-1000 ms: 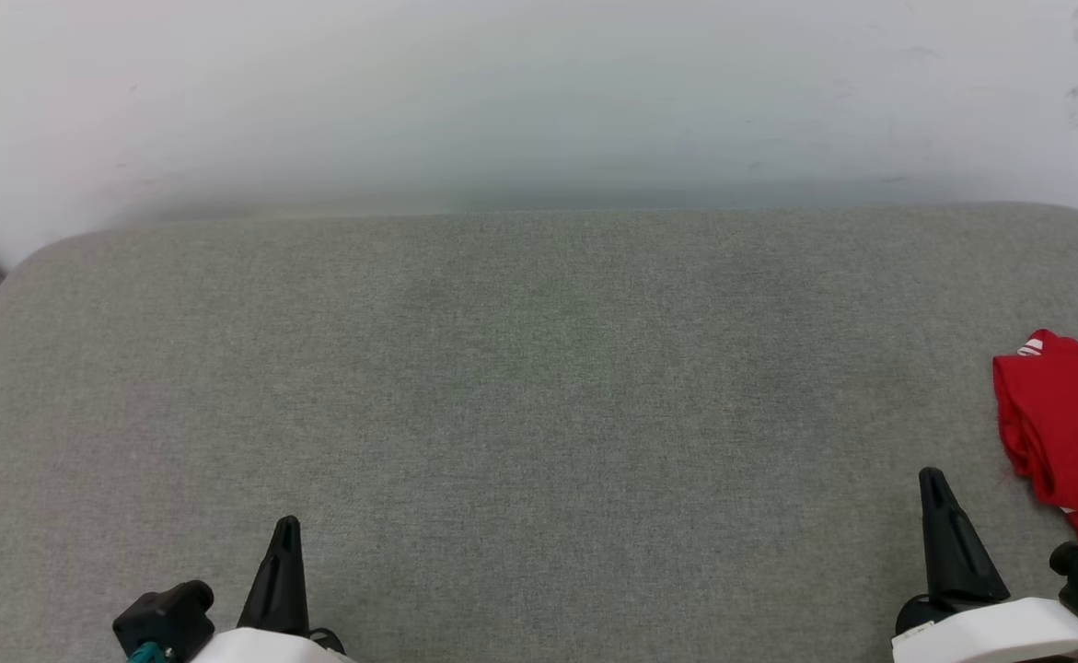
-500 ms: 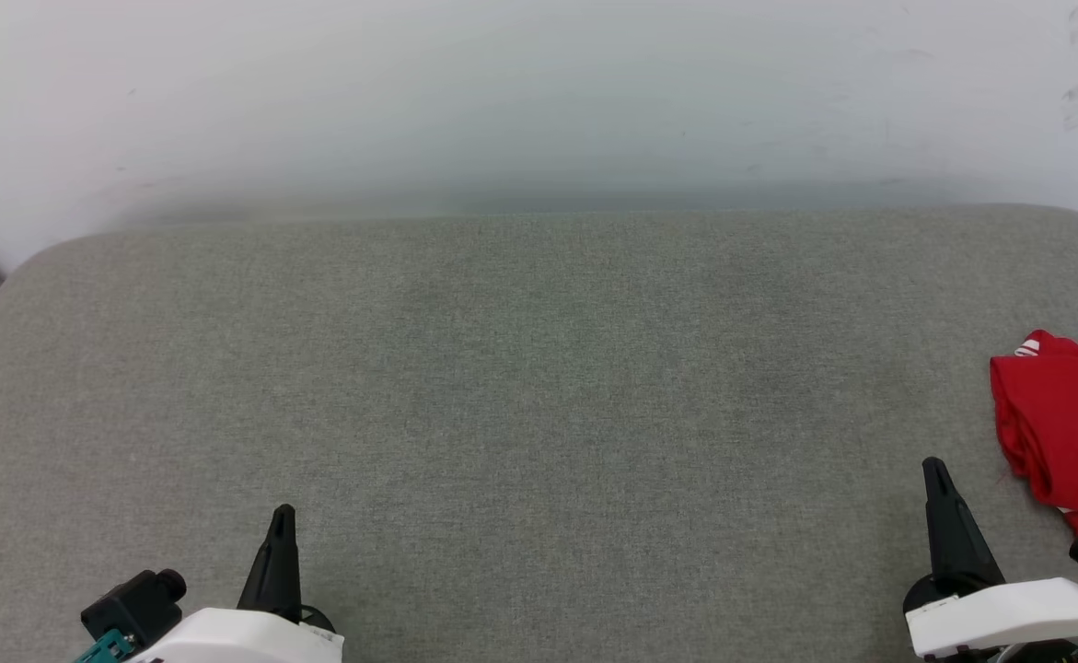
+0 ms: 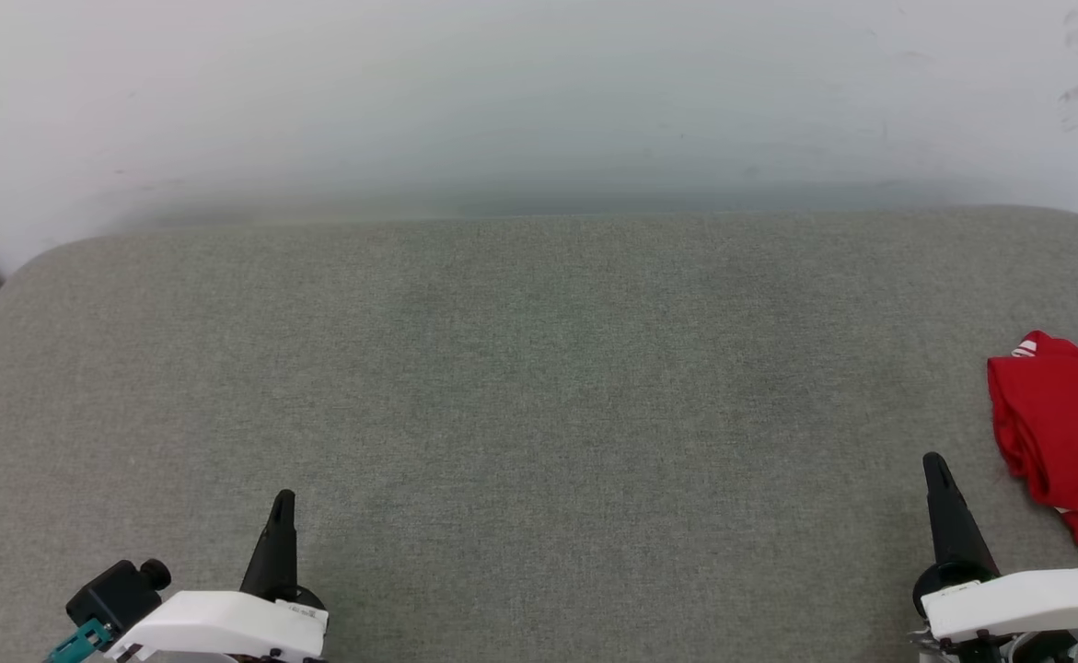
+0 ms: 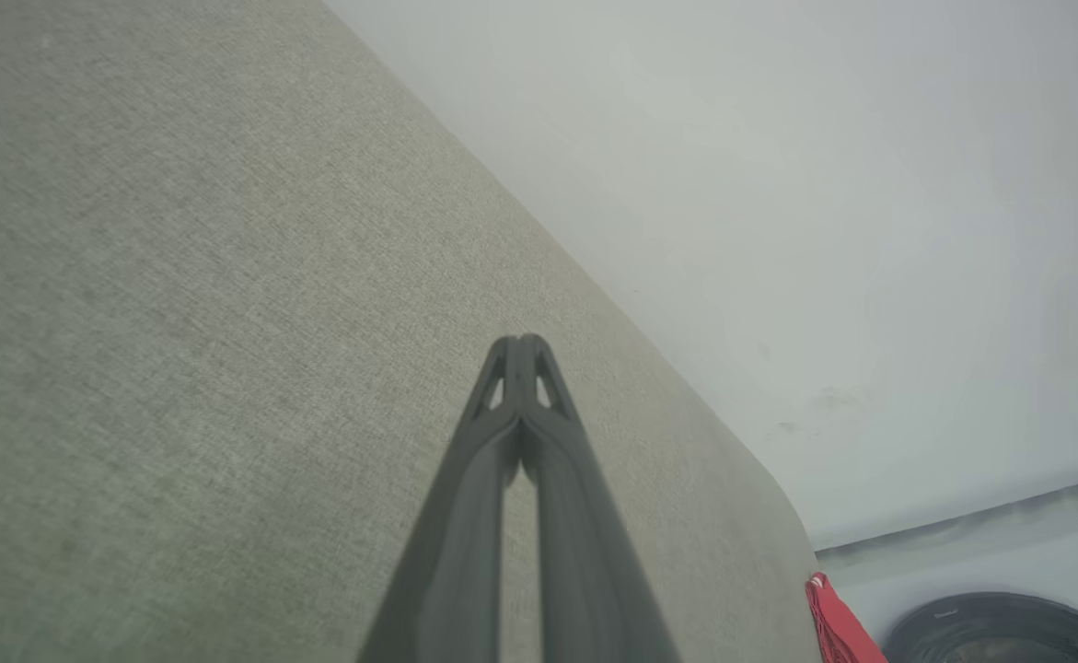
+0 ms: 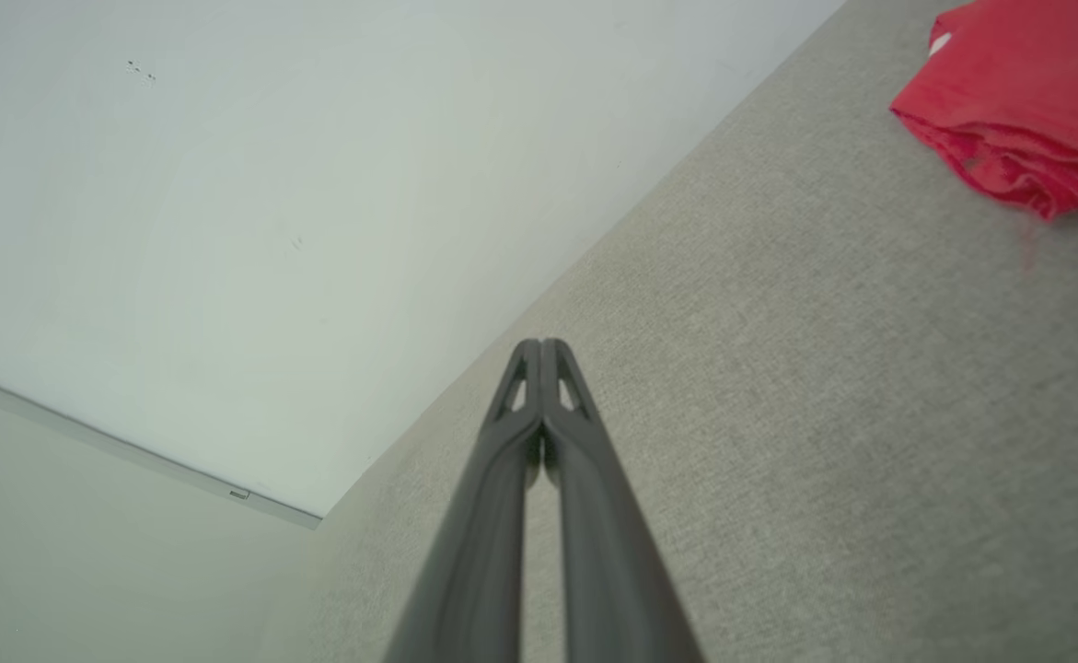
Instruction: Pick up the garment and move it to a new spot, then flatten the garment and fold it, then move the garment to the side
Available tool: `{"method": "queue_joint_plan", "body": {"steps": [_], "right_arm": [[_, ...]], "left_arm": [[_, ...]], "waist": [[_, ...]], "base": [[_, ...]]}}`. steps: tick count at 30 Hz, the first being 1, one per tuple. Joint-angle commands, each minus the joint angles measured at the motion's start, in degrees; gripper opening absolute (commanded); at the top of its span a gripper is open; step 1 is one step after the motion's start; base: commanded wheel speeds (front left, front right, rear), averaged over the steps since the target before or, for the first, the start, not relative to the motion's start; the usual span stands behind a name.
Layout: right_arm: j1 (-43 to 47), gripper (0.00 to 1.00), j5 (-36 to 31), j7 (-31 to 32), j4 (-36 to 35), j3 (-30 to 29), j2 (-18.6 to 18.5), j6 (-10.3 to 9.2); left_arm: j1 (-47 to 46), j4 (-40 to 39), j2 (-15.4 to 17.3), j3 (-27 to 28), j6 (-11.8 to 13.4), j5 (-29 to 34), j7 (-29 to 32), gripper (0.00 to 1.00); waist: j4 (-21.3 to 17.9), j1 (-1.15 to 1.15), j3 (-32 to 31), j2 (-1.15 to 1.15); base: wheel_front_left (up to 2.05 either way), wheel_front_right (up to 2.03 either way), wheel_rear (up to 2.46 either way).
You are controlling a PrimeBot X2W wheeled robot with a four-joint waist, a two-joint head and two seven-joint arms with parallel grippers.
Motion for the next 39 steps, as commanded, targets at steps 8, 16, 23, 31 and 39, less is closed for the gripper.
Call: {"method": "queue_joint_plan", "body": {"steps": [8,16,23,31,39], "right_arm": [[-2.1,0.00,6.6,1.5,0.2,-0.4,-0.5,0.00],[-2.8,0.00,11.9,2.8,0.9,-0.6,-0.5,0.00],[-3.2,0.00,16.2,3.9,1.4,-0.8,-0.4,-0.01],[-3.9,0.00,20.8,5.1,2.0,-1.1,-0.4,-0.01],[-4.3,0.00,25.0,6.2,2.6,-1.3,-0.3,-0.01]], "left_arm": [[-2.0,0.3,0.5,0.8,-0.9,-6.6,1.6,0.00],[-2.8,0.9,0.5,1.3,-1.5,-11.9,2.9,0.00],[-3.4,1.4,0.5,1.7,-1.9,-16.3,4.0,0.00],[-4.2,2.0,0.4,2.2,-2.4,-20.9,5.1,0.00],[-4.8,2.5,0.4,2.7,-2.8,-25.2,6.3,0.00]], "waist": [[-0.1,0.00,-0.1,0.00],[-0.2,0.00,-0.3,0.00],[-0.2,0.00,-0.4,0.00],[-0.3,0.00,-0.5,0.00],[-0.4,0.00,-0.6,0.00]], "base": [[0.00,0.00,0.00],[0.00,0.00,0.00],[0.00,0.00,0.00],[0.00,0.00,0.00],[0.00,0.00,0.00]]}}
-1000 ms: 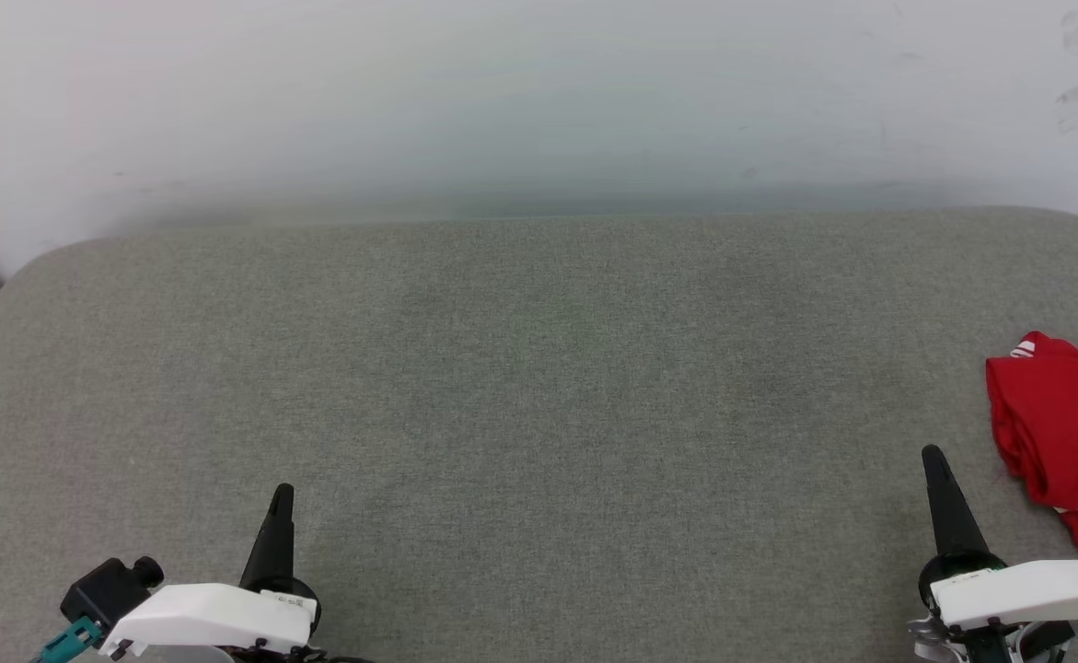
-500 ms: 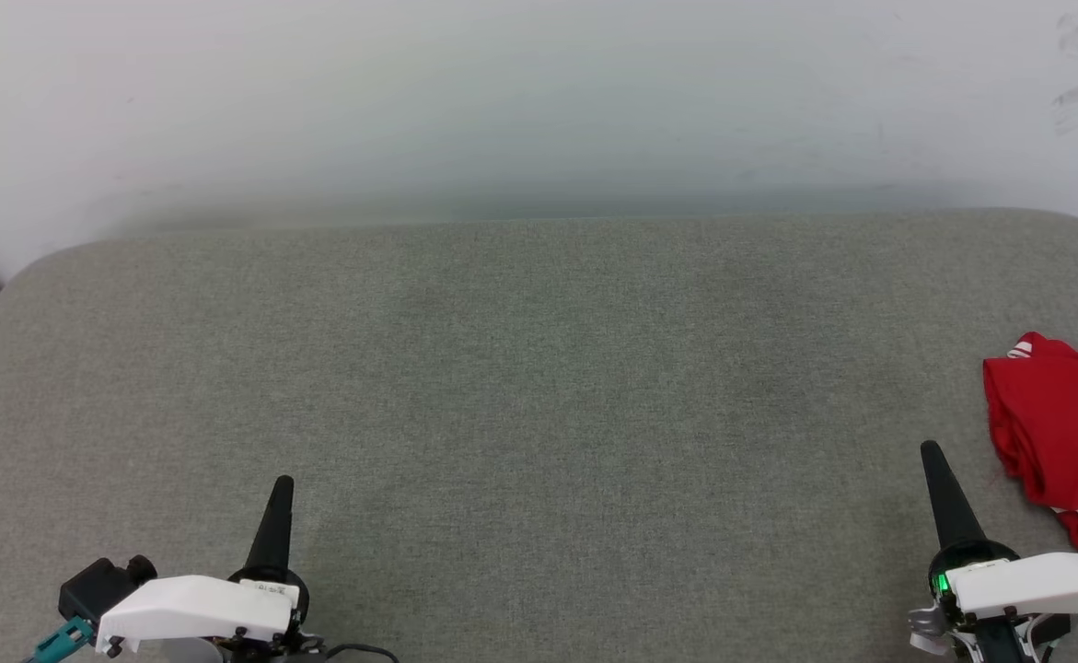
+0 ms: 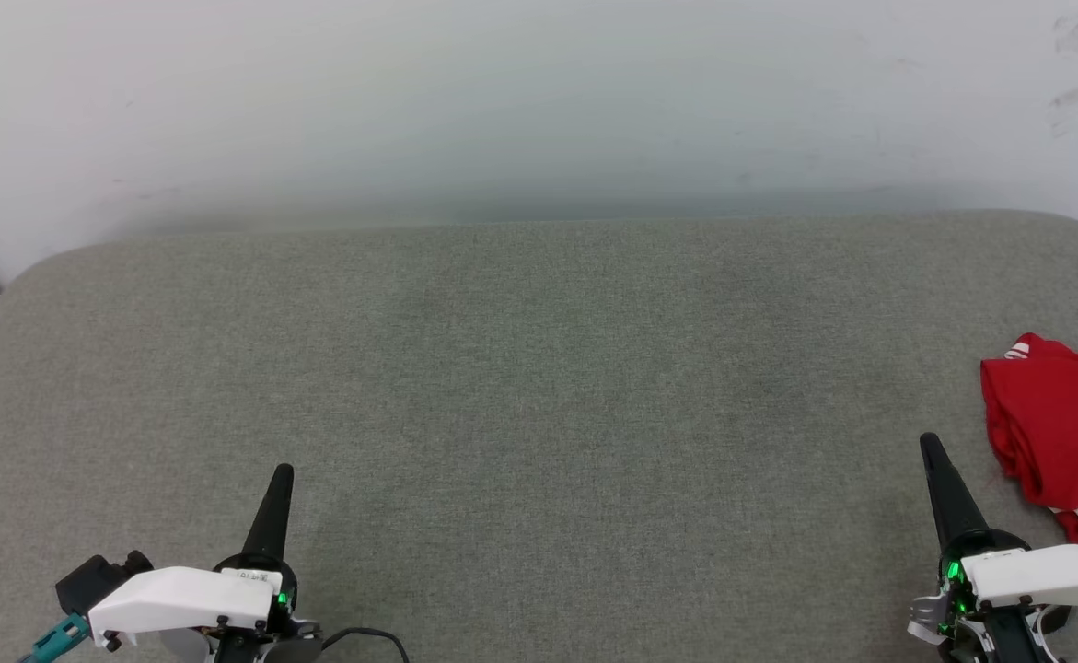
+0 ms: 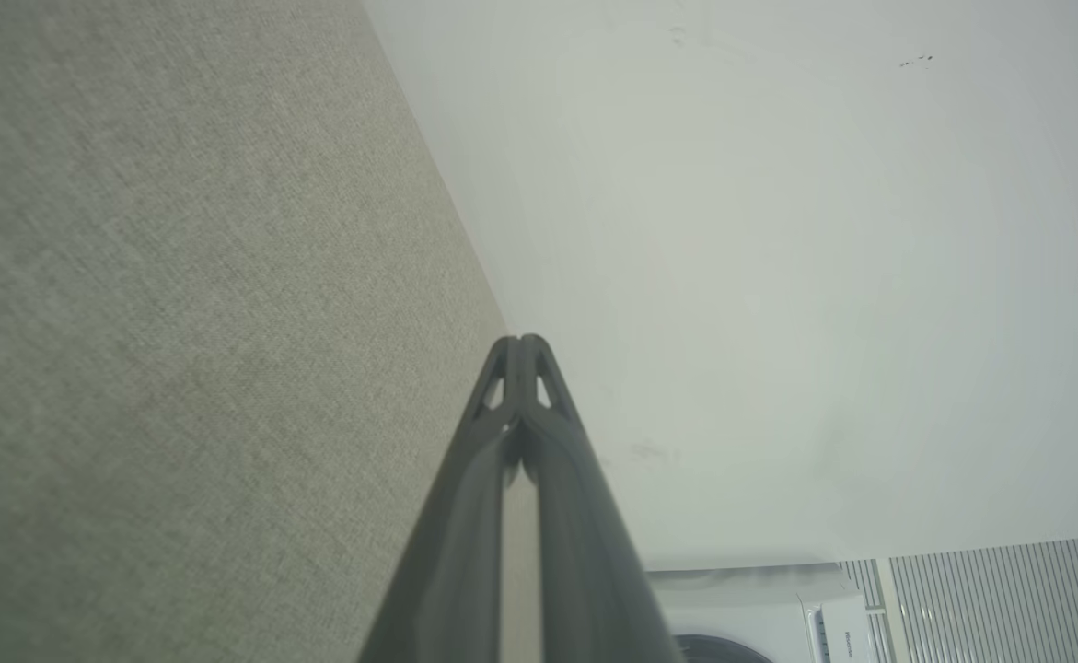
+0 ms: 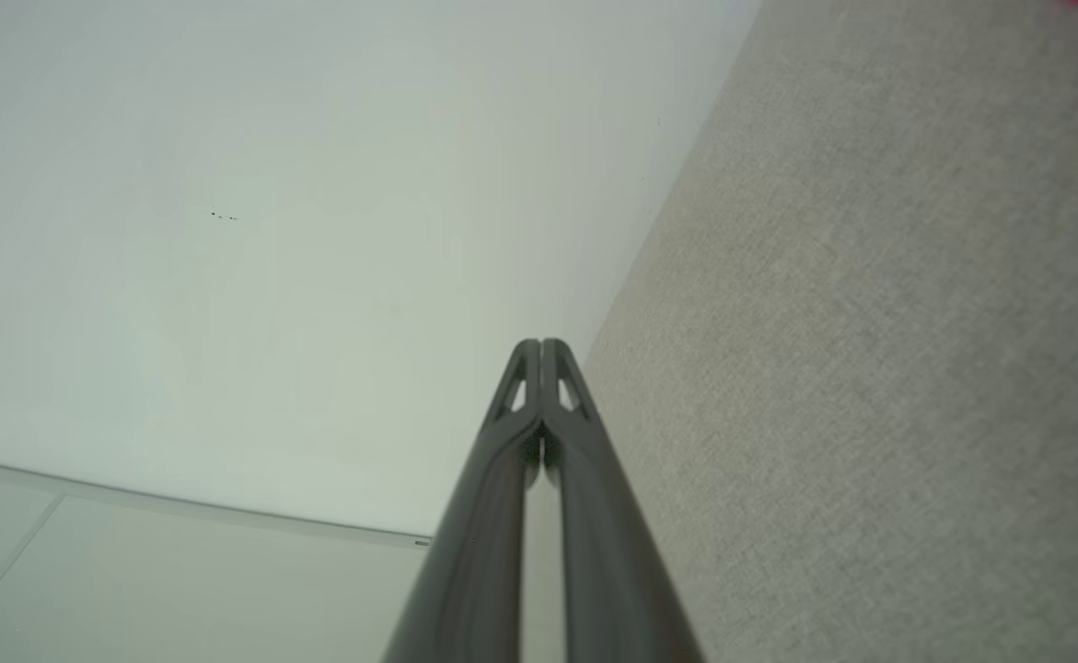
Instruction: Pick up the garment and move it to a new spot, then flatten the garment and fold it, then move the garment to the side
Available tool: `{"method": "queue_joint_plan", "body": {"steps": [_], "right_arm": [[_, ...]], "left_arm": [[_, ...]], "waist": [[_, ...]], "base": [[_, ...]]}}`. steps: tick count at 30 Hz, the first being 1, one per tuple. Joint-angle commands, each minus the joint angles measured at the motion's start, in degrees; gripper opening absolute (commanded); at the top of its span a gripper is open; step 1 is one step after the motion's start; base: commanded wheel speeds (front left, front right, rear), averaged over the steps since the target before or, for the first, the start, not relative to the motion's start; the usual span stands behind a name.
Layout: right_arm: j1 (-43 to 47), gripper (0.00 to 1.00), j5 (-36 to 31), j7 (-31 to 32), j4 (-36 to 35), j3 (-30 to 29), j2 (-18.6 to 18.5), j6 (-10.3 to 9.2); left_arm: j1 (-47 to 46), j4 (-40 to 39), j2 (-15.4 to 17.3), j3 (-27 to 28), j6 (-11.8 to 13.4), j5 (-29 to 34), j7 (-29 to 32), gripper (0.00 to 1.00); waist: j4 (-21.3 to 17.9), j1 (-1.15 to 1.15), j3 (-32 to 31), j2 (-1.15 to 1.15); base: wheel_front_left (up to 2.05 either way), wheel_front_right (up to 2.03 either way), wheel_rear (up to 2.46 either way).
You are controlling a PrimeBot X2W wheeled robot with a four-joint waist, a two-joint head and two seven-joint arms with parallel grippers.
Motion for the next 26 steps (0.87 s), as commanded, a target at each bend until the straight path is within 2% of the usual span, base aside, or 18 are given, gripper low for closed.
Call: {"method": "queue_joint_plan", "body": {"steps": [1,26], "right_arm": [[-1.0,0.00,1.4,0.3,0.0,-0.2,-0.3,-0.01],[-2.5,0.00,12.9,3.5,1.5,-0.9,0.1,-0.02]], "left_arm": [[-1.3,-0.1,0.3,0.4,-0.4,-1.3,0.4,0.00],[-3.0,1.4,0.1,1.7,-1.6,-13.0,3.5,0.00]], "waist": [[0.0,0.00,0.0,0.00],[-0.3,0.00,-0.4,0.00]], "base": [[0.00,0.00,0.00],[0.00,0.00,0.00]]}}
